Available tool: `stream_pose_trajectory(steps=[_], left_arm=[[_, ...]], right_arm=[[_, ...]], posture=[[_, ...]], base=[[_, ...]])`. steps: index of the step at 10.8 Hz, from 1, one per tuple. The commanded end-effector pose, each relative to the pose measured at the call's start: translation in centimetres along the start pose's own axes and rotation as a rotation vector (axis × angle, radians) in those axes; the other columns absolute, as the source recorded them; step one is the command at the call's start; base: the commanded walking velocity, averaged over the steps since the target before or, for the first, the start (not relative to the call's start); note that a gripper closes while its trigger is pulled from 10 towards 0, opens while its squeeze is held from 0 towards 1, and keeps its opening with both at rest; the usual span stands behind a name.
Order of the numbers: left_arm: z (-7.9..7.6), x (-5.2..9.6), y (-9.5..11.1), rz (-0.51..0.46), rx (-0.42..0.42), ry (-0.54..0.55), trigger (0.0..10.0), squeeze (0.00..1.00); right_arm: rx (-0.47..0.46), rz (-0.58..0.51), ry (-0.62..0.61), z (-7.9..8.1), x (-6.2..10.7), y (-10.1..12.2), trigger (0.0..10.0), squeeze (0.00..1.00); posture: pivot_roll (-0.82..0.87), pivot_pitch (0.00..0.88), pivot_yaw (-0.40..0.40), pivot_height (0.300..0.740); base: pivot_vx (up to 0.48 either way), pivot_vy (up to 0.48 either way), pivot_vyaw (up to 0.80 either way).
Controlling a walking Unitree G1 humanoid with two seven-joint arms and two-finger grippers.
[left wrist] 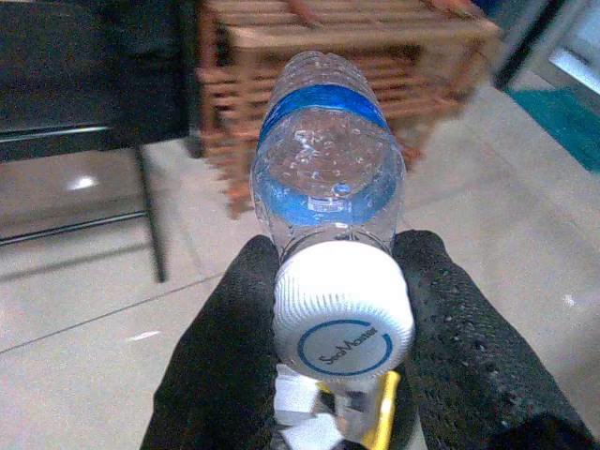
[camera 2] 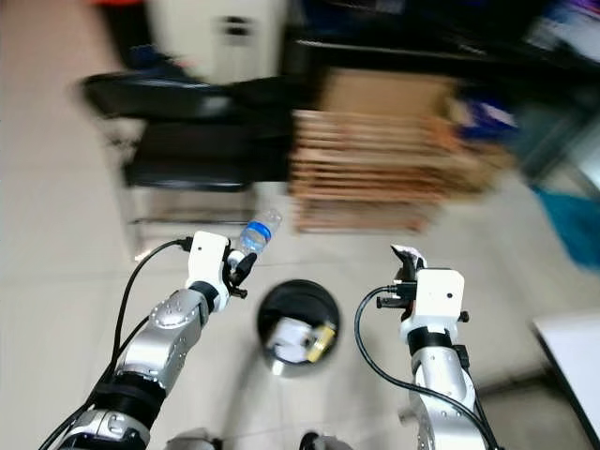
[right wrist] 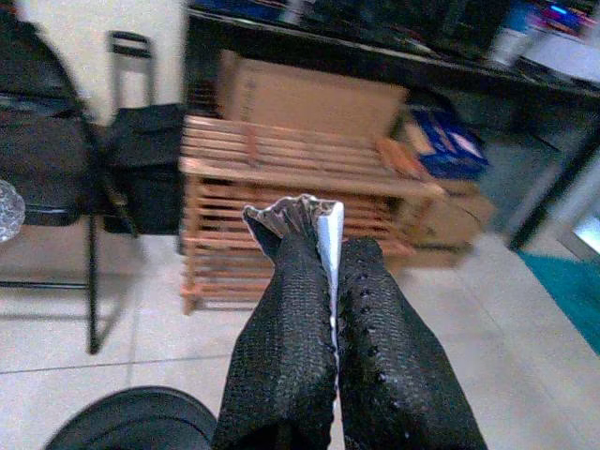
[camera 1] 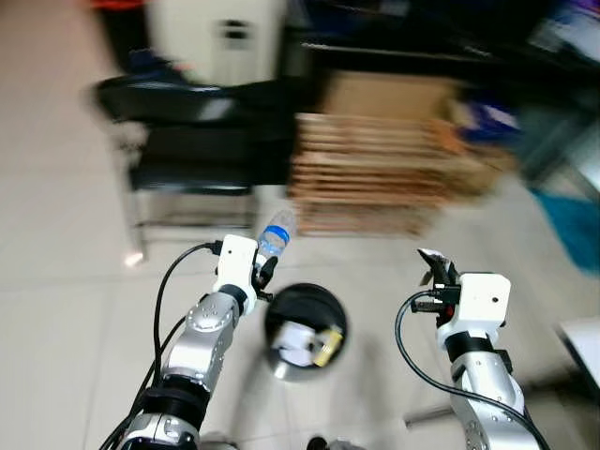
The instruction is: Picking trash to rubbish bin
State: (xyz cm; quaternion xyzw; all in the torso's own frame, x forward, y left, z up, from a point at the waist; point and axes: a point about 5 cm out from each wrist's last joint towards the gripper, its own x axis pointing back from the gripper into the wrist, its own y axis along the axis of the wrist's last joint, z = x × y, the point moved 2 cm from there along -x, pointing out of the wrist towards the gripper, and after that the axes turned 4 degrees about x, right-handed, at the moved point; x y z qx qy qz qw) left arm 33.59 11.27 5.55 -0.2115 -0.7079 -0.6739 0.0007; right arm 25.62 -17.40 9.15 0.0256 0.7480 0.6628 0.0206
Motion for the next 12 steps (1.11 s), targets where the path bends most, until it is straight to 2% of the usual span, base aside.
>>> stream_pose_trajectory(steps=[1,6,8,12], left_arm=[[-0.8,-0.2,-0.1,0.007,0.001,-0.03,10.0,0.0],[-0.7,-0.3,0.0,0.003,-0.008,-0.025,10.0,0.0],[-0.3,-0.4,0.3,-0.006,-0.014,-0.008,10.0,0.0],[0.3,-0.4,0.4,-0.012,-0.023,0.016,10.0,0.0]], right_arm=[[0.007,0.014,-0.02,-0.6,0.0,-0.2,10.0,0.0],[0.013,0.01,-0.018,-0.7,0.0,-0.2,10.0,0.0],[0.015,0.001,-0.009,-0.5,-0.1,-0.1,10.0,0.0],[0.019,-0.005,-0.006,-0.4,-0.3,0.0,10.0,0.0]], posture=[[0.22,0.151,-0.127,0.74],[0.22,0.146,-0.125,0.74],[0.22,0.143,-0.124,0.74],[0.23,0.139,-0.125,0.74]], base=[[0.0,0.0,-0.8],[0.0,0.0,-0.74],[0.0,0.0,0.0],[0.42,0.0,0.0]])
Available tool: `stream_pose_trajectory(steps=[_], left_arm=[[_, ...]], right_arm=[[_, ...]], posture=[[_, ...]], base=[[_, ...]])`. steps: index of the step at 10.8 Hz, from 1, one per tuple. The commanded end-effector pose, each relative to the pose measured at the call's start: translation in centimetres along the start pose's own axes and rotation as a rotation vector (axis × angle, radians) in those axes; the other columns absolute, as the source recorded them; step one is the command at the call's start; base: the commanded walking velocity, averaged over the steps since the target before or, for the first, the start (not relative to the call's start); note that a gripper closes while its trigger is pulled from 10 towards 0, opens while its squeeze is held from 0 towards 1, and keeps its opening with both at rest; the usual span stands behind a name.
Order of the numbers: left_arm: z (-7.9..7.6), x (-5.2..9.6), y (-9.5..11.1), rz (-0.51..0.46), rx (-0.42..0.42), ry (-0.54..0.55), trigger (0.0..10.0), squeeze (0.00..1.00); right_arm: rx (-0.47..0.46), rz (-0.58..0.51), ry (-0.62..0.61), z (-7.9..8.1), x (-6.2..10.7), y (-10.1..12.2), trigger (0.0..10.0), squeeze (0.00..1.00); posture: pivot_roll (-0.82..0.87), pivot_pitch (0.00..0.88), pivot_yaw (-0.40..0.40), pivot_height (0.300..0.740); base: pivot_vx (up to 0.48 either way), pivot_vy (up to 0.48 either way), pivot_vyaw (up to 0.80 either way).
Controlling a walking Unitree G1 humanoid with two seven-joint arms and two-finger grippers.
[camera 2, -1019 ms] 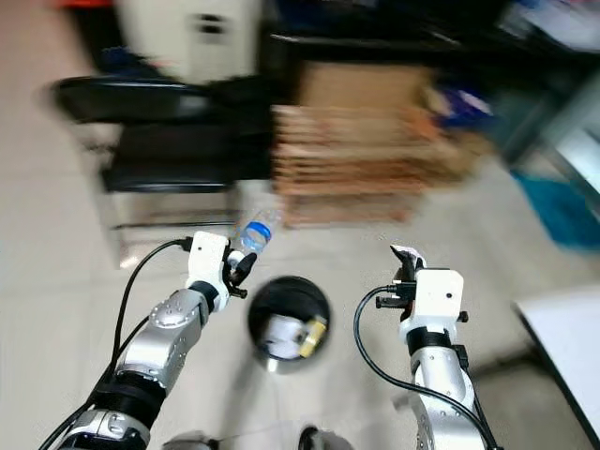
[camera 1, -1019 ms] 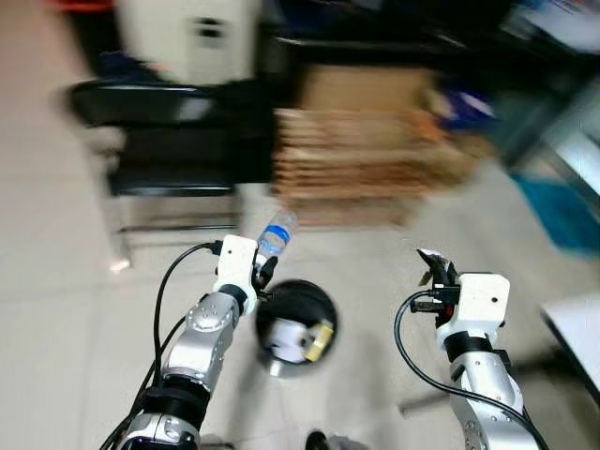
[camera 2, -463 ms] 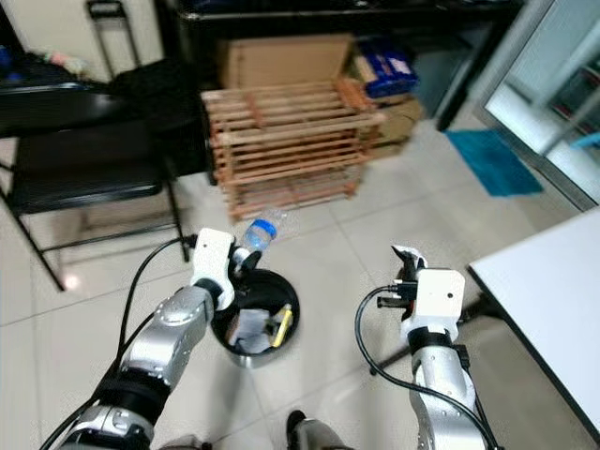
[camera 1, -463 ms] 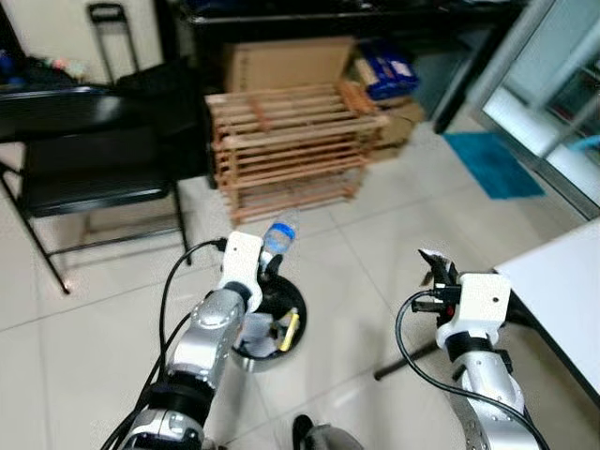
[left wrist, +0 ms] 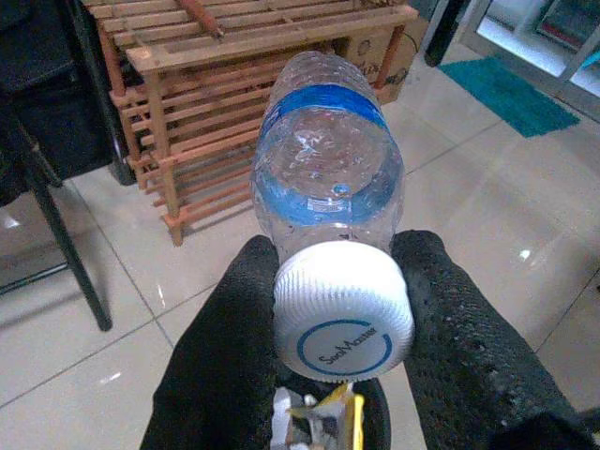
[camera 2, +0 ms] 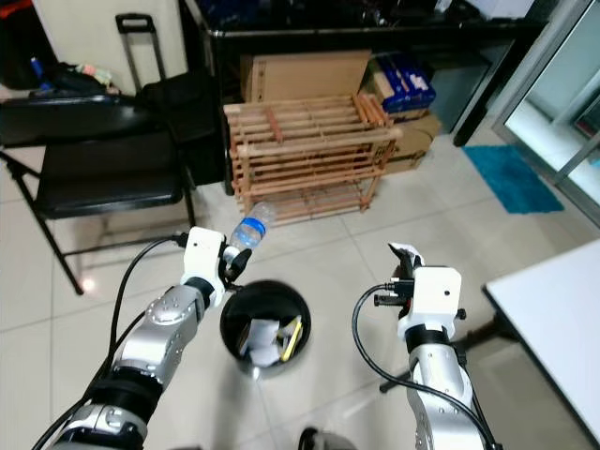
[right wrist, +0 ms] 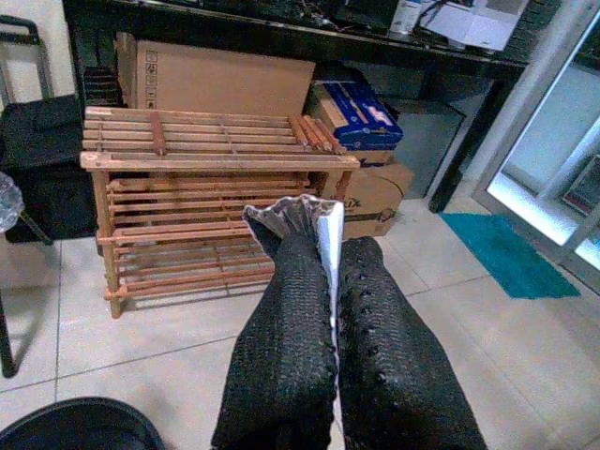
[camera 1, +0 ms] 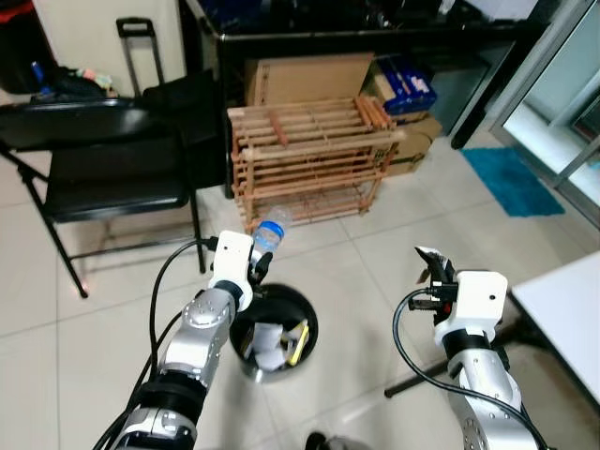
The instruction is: Picking trash to rubbish bin
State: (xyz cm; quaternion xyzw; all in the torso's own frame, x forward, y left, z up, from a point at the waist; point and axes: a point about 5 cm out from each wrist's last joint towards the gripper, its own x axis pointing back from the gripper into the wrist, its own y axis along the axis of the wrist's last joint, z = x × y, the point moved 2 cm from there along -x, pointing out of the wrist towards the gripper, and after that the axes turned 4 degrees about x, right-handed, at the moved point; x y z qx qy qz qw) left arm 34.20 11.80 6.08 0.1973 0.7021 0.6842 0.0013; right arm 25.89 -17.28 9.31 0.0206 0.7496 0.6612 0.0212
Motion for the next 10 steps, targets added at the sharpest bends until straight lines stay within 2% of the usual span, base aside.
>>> stream_pose_trajectory(steps=[1,3,4,10], left_arm=[[-0.3,-0.1,-0.2,0.009,-0.003,-0.005,10.0,0.0],[-0.3,-0.2,-0.3,0.01,-0.008,-0.006,10.0,0.0],[-0.4,-0.1,0.0,-0.011,-0.014,-0.011,10.0,0.0],[-0.5,0.2,-1.1,0.03,-0.002,-0.025,10.0,0.0]], right_arm=[[0.017,0.001,-0.012,-0.5,-0.1,-0.1,10.0,0.0],[0.02,-0.001,-0.012,-0.5,-0.1,-0.1,10.0,0.0],[0.021,0.001,-0.013,-0.5,0.0,-0.1,10.0,0.0],[0.011,0.001,-0.01,-0.3,0.1,-0.2,10.0,0.0]], posture=[[0.23,0.136,-0.124,0.74],[0.23,0.135,-0.122,0.74],[0.23,0.135,-0.122,0.74],[0.23,0.144,-0.119,0.74]], base=[[0.472,0.0,0.0],[0.362,0.0,0.0],[0.0,0.0,0.0],[0.0,0.0,0.0]])
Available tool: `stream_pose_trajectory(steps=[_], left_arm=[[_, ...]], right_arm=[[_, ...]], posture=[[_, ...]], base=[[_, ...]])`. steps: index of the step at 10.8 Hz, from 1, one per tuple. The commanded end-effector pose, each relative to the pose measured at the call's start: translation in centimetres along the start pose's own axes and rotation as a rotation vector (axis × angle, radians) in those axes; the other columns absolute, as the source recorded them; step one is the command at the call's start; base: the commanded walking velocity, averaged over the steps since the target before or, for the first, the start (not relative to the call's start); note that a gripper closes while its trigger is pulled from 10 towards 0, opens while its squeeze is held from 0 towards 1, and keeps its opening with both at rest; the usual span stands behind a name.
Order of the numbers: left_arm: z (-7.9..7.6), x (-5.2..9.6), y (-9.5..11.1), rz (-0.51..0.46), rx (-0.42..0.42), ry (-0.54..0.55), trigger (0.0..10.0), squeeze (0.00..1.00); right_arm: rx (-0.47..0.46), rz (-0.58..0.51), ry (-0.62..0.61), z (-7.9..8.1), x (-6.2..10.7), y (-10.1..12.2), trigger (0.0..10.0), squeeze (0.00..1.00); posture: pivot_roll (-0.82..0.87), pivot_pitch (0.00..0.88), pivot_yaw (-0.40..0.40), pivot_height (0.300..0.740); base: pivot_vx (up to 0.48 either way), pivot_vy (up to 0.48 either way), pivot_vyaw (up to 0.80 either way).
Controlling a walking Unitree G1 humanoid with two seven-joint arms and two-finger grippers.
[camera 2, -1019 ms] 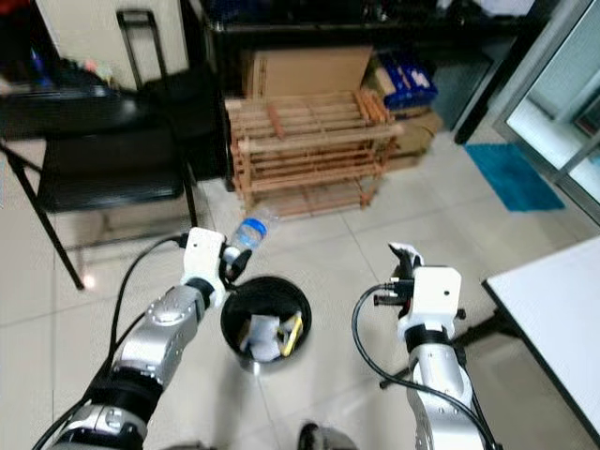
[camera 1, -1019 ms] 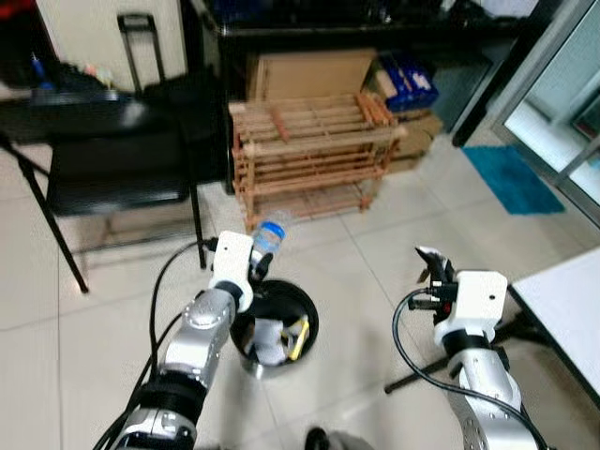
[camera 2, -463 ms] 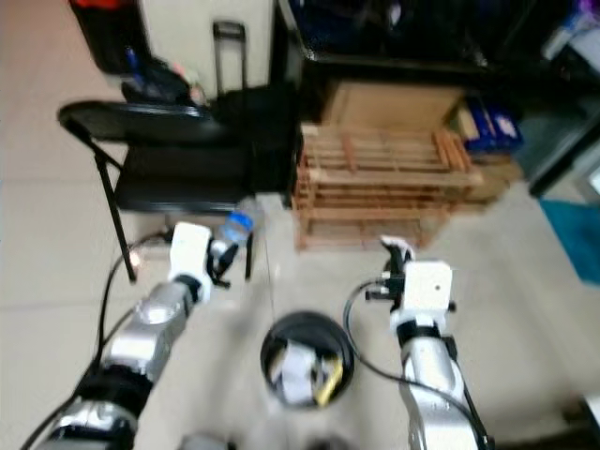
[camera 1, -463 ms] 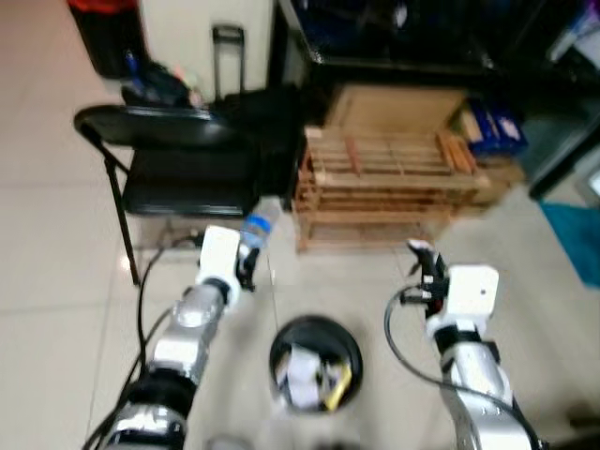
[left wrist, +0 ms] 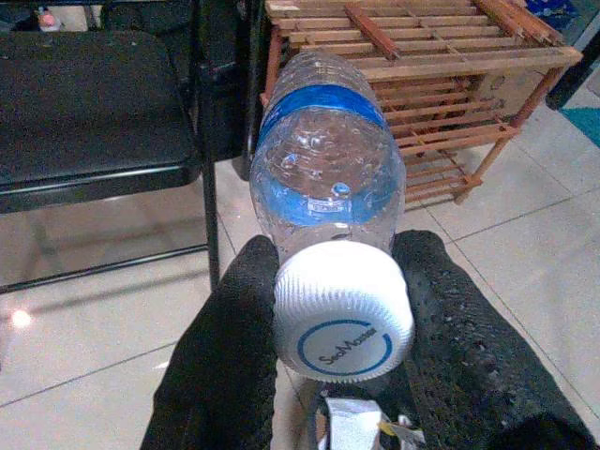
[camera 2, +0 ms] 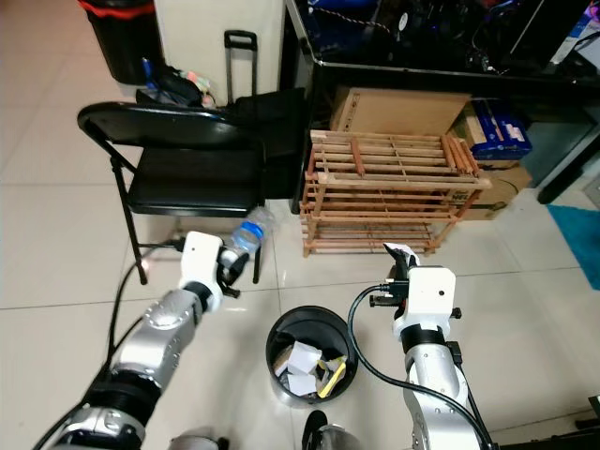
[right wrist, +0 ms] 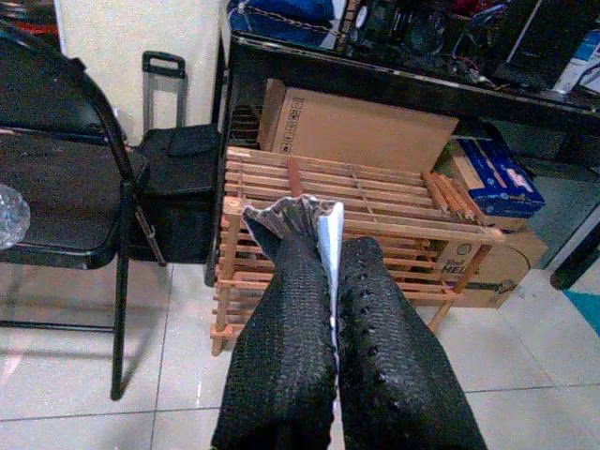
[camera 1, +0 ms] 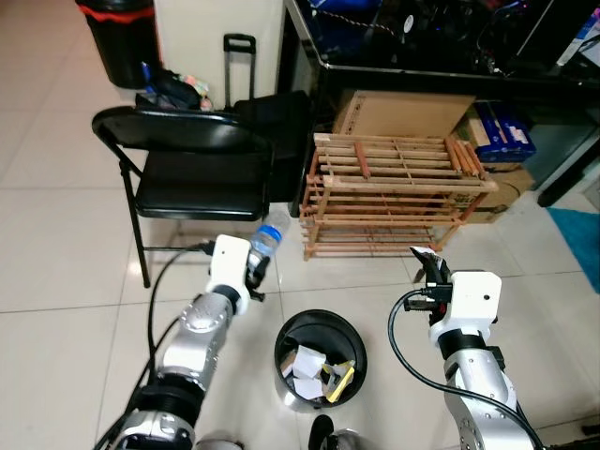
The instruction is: Picking trash to rubbish bin
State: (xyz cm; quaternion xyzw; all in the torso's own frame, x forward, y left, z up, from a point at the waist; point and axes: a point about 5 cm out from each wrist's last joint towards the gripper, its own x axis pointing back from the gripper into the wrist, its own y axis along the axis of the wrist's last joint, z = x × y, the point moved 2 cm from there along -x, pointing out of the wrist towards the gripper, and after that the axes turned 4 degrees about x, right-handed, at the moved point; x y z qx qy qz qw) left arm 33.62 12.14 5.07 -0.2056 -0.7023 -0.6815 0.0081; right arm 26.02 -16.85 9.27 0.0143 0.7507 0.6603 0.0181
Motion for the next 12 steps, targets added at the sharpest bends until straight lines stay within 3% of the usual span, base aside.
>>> stream_pose_trajectory(steps=[1,9,12], left_arm=[[-0.6,-0.1,0.0,0.007,-0.008,-0.025,10.0,0.0],[-0.6,-0.1,-0.2,0.019,-0.007,-0.018,10.0,0.0],[0.1,-0.2,-1.0,0.056,-0.027,0.051,10.0,0.0]], right_arm=[[0.002,0.011,-0.024,-0.7,0.0,-0.2,10.0,0.0],[0.008,0.01,-0.014,-0.6,-0.3,-0.2,10.0,0.0],[0.01,-0.001,0.008,-0.3,-0.3,-0.1,10.0,0.0]], posture=[[0.23,0.144,-0.119,0.74],[0.24,0.144,-0.127,0.74],[0.24,0.145,-0.134,0.74]], base=[[0.0,0.0,-0.8],[0.0,0.0,-0.79],[0.0,0.0,0.0]])
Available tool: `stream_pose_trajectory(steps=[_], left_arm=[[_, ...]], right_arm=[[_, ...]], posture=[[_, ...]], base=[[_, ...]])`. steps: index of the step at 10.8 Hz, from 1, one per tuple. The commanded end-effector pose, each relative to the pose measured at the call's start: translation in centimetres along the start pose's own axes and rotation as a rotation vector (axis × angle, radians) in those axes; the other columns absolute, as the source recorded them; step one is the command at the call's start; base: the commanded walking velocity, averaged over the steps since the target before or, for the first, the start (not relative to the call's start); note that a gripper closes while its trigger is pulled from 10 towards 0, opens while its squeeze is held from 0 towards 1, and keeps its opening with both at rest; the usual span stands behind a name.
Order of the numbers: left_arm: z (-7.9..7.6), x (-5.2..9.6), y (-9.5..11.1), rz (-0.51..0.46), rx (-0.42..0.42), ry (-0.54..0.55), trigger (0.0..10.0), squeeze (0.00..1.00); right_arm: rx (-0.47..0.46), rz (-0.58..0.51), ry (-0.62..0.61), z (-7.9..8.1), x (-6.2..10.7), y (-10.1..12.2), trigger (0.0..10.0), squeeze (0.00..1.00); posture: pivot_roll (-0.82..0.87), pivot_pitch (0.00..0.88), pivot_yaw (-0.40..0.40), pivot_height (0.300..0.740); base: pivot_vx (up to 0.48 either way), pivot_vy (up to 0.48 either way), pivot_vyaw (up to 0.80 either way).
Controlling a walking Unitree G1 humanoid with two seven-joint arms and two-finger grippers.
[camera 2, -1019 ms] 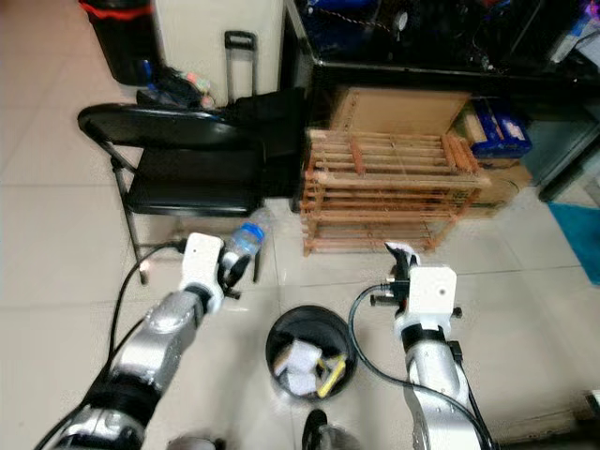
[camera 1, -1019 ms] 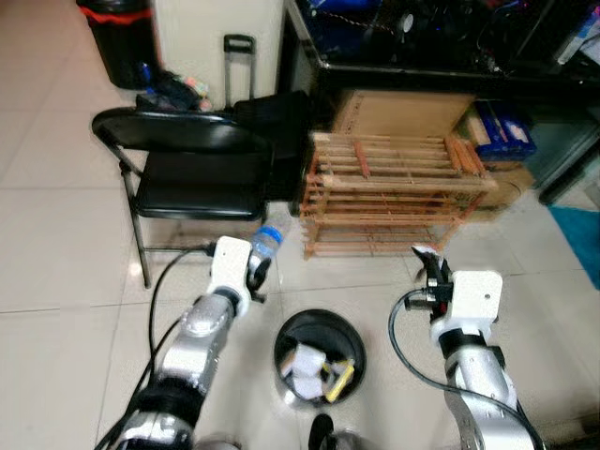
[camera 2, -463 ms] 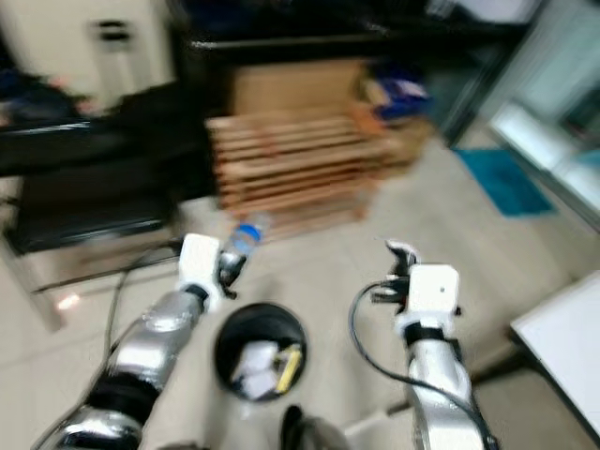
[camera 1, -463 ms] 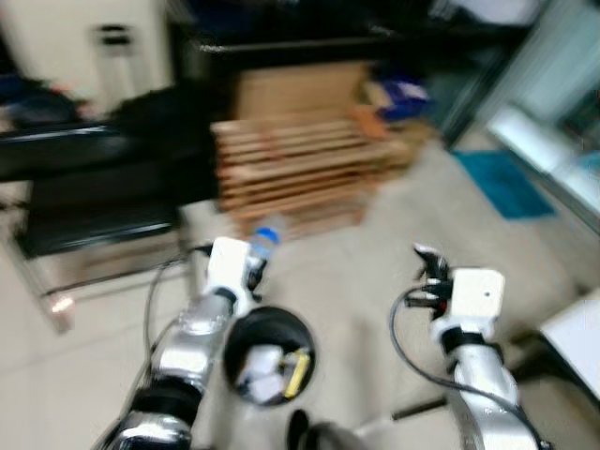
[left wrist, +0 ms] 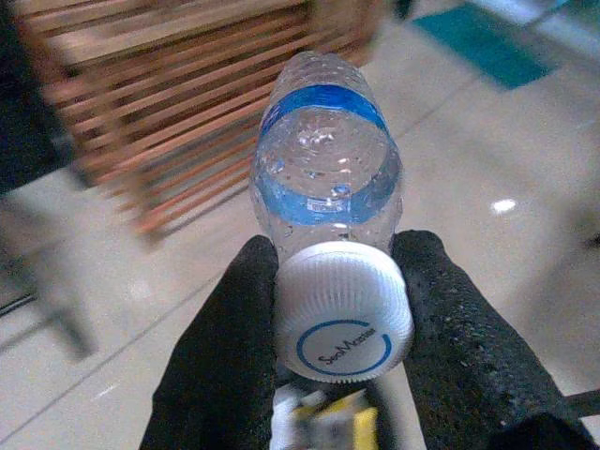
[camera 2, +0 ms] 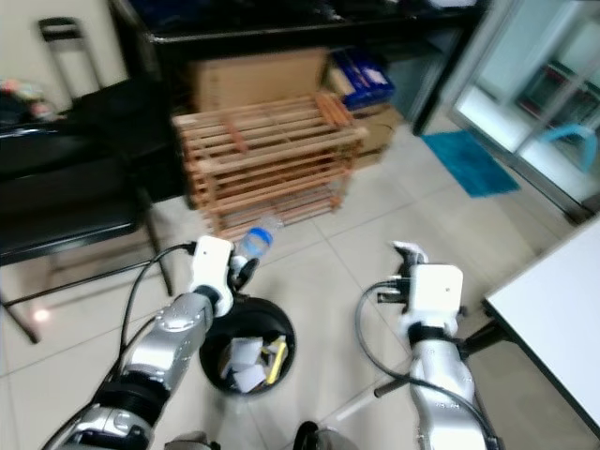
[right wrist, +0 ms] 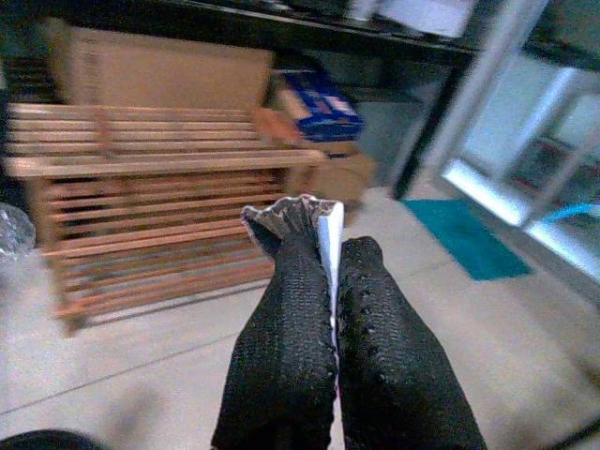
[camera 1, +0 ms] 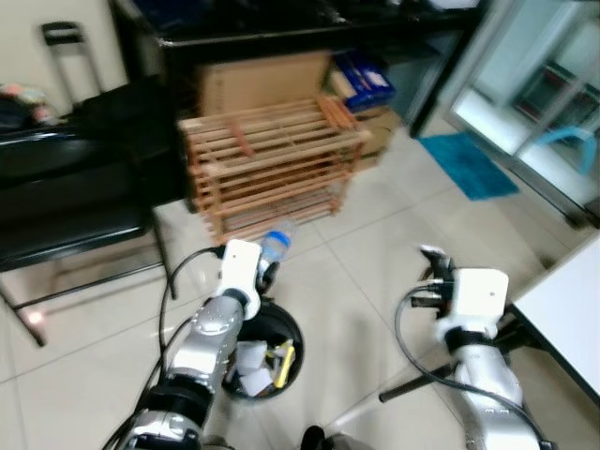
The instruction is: Picking trash to rubbish bin
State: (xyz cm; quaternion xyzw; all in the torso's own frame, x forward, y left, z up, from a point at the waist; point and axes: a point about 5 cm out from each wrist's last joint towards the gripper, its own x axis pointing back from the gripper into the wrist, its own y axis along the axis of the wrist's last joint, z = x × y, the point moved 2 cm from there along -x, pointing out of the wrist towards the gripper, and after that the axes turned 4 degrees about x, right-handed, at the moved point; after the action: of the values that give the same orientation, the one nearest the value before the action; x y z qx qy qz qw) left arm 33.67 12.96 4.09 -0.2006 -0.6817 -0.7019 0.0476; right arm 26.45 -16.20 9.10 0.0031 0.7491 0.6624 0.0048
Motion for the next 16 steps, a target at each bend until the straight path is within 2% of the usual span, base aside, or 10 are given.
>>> stream_pose_trajectory(steps=[1,3,5,8,11,12,14,15,16], left_arm=[[0.0,-0.1,-0.9,0.041,-0.008,0.03,10.0,0.0],[0.2,0.0,-2.1,0.095,-0.001,0.048,10.0,0.0],[-0.9,0.1,-4.0,0.181,-0.012,0.017,10.0,0.0],[-2.1,0.2,-5.6,0.259,-0.018,-0.002,10.0,0.0],[-2.2,0.6,-7.6,0.334,-0.006,0.021,10.0,0.0],[-1.9,0.5,-7.4,0.33,0.004,0.048,10.0,0.0],[-0.8,0.5,-7.2,0.329,0.0,0.089,10.0,0.0],[-0.7,0.7,-7.7,0.343,-0.002,0.093,10.0,0.0],[-0.7,0.9,-8.1,0.358,-0.01,0.093,10.0,0.0]], right_arm=[[0.016,0.011,-0.016,-0.8,0.2,-0.3,10.0,0.0],[0.014,0.024,-0.005,-0.6,0.3,-0.6,10.0,0.0],[0.017,0.03,0.006,-0.3,0.5,-0.7,10.0,0.0],[0.032,0.03,0.013,-0.4,1.1,-0.3,10.0,0.0],[0.049,0.044,0.003,-1.3,2.1,-0.2,10.0,0.0],[0.038,0.037,0.042,-1.0,2.4,0.1,10.0,0.0],[-0.025,0.015,0.286,2.6,2.2,1.5,10.0,0.0],[-0.028,0.047,0.384,4.1,2.4,1.1,10.0,0.0],[-0.025,0.084,0.428,4.8,2.6,0.2,10.0,0.0]], posture=[[0.24,0.147,-0.136,0.74],[0.25,0.158,-0.143,0.74],[0.25,0.186,-0.151,0.74],[0.22,0.21,-0.163,0.74],[0.18,0.232,-0.195,0.74],[0.18,0.231,-0.201,0.74],[0.19,0.233,-0.208,0.74],[0.19,0.236,-0.211,0.74],[0.2,0.242,-0.213,0.74]], base=[[0.0,0.0,0.0],[0.0,0.0,0.0],[0.0,0.0,0.0],[0.0,0.0,0.0],[0.0,0.0,0.0],[0.0,0.0,0.0],[0.0,0.0,0.0],[0.0,0.0,0.0],[0.0,0.0,0.0]])
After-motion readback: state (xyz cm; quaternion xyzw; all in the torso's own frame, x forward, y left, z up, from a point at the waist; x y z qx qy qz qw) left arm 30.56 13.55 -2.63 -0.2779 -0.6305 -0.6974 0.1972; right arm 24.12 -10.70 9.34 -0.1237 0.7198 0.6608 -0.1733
